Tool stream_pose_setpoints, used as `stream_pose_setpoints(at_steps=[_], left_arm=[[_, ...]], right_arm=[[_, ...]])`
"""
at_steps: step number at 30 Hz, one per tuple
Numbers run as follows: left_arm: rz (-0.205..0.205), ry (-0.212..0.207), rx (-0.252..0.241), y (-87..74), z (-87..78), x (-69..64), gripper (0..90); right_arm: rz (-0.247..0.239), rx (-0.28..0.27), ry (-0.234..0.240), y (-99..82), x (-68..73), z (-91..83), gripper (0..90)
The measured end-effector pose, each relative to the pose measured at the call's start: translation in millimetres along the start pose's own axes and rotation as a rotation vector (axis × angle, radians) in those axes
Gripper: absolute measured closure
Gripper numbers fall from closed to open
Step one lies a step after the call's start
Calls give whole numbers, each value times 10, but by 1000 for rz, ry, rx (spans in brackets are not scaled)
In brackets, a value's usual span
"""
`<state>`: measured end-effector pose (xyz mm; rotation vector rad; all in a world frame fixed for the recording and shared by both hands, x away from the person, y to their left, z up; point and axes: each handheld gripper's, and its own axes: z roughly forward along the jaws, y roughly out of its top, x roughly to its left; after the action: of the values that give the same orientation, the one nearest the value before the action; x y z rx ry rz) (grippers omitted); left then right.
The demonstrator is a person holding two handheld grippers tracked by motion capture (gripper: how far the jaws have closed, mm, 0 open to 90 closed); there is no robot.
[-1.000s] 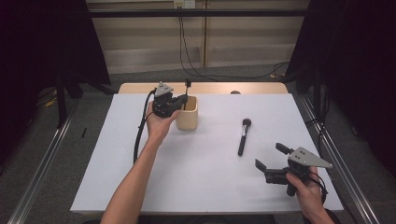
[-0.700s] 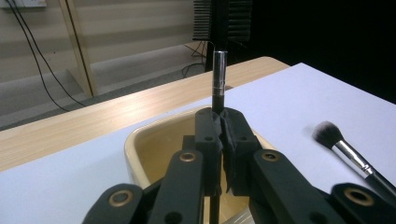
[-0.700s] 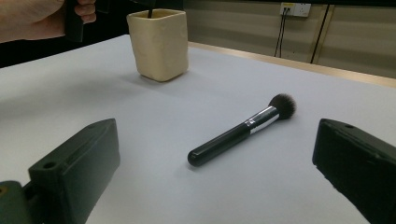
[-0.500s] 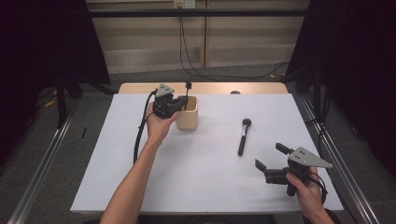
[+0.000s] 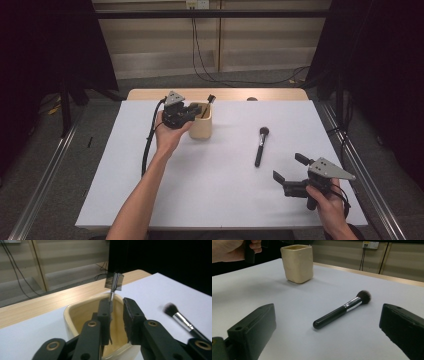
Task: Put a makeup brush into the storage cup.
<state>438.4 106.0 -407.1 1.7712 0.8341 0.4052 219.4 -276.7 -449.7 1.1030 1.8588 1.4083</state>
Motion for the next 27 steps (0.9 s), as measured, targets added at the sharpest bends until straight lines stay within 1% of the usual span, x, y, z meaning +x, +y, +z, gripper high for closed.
stream_pose_setpoints(at_steps=[1,2,3,5,6,7,8,9,10,11,12,14,16,17,18,19,20,21,23,26,27], left_arm=[[0,1,-1,5,-10,-9,704],[3,-5,-8,9,-22,-23,686],[14,-2,-10,14,-39,-44,684],[22,2,-12,19,-61,-63,640],[10,-5,-15,22,-77,-67,608],[4,0,-14,26,-95,-69,576],[11,21,-2,34,-109,-77,526],[1,19,-5,33,-119,-84,463],[-4,11,-4,35,-130,-80,425],[-10,19,-7,36,-140,-89,395],[-1,25,-4,41,-154,-94,343],[0,26,-6,42,-178,-105,262],[14,32,9,35,-198,-131,167],[18,34,5,23,-210,-143,140],[19,24,2,12,-219,-150,119],[30,23,9,5,-236,-150,101],[39,19,8,-4,-250,-151,63],[37,9,1,-10,-270,-147,30],[34,25,1,-9,-314,-141,55],[30,30,-10,-22,-383,-137,50],[38,43,-10,-28,-405,-140,49]], right_arm=[[0,0,0,0,-1,1,3],[0,1,0,0,-1,2,3],[0,1,-1,0,0,3,3],[1,0,0,0,4,4,3],[-1,0,0,1,6,4,3],[-3,1,1,1,6,3,3],[-1,1,0,1,7,3,3],[1,0,0,1,7,2,3],[1,0,-1,1,5,4,3],[1,1,0,1,4,5,3],[1,1,0,1,3,7,3],[0,1,2,1,5,8,3],[-1,1,2,0,5,7,3],[1,0,2,0,4,8,3],[2,1,1,-1,3,8,3],[3,2,1,0,1,9,3],[3,2,0,0,2,9,3],[3,1,0,0,3,10,3],[1,1,2,1,5,9,3],[2,2,-1,1,4,12,3],[2,3,-2,1,4,13,3]])
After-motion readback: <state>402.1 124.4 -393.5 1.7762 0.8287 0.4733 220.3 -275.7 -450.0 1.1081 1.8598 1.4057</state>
